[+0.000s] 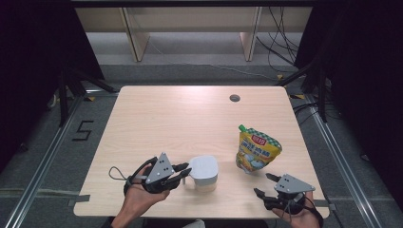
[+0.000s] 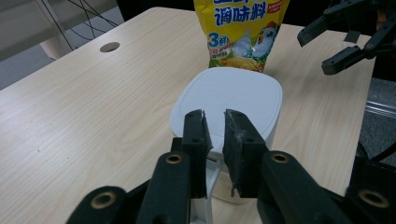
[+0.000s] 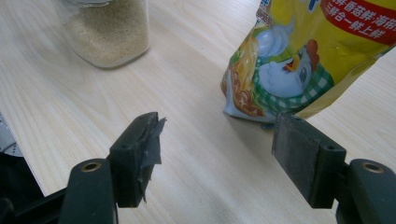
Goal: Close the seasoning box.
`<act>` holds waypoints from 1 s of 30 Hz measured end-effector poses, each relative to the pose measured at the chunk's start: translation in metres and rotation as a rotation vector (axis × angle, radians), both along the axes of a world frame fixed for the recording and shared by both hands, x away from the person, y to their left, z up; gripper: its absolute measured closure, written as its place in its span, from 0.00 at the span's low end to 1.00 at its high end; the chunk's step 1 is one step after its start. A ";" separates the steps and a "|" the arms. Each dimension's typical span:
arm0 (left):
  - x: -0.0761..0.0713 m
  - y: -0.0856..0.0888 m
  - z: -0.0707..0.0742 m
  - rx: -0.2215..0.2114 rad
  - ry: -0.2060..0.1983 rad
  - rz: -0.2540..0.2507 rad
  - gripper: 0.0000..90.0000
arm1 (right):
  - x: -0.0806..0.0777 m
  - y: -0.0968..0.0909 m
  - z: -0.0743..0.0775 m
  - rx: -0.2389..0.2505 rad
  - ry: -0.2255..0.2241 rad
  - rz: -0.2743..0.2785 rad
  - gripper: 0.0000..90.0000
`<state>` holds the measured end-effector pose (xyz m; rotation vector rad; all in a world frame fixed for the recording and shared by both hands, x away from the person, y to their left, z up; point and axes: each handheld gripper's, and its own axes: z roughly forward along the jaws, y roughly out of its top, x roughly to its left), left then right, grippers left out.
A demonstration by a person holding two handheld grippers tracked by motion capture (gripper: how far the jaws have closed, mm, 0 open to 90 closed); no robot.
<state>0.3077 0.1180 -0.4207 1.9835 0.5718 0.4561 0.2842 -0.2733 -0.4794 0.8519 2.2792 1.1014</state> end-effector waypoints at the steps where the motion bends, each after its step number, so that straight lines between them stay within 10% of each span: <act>1: 0.001 0.002 0.000 -0.001 -0.006 -0.010 0.81 | 0.000 0.000 0.000 -0.003 0.003 0.006 0.37; 15: -0.006 0.028 -0.017 -0.057 0.055 0.072 0.52 | 0.000 0.000 0.000 -0.009 0.001 0.009 0.37; 30: -0.022 0.045 -0.054 0.022 0.133 0.111 0.42 | 0.000 0.003 -0.001 -0.016 0.013 0.024 0.37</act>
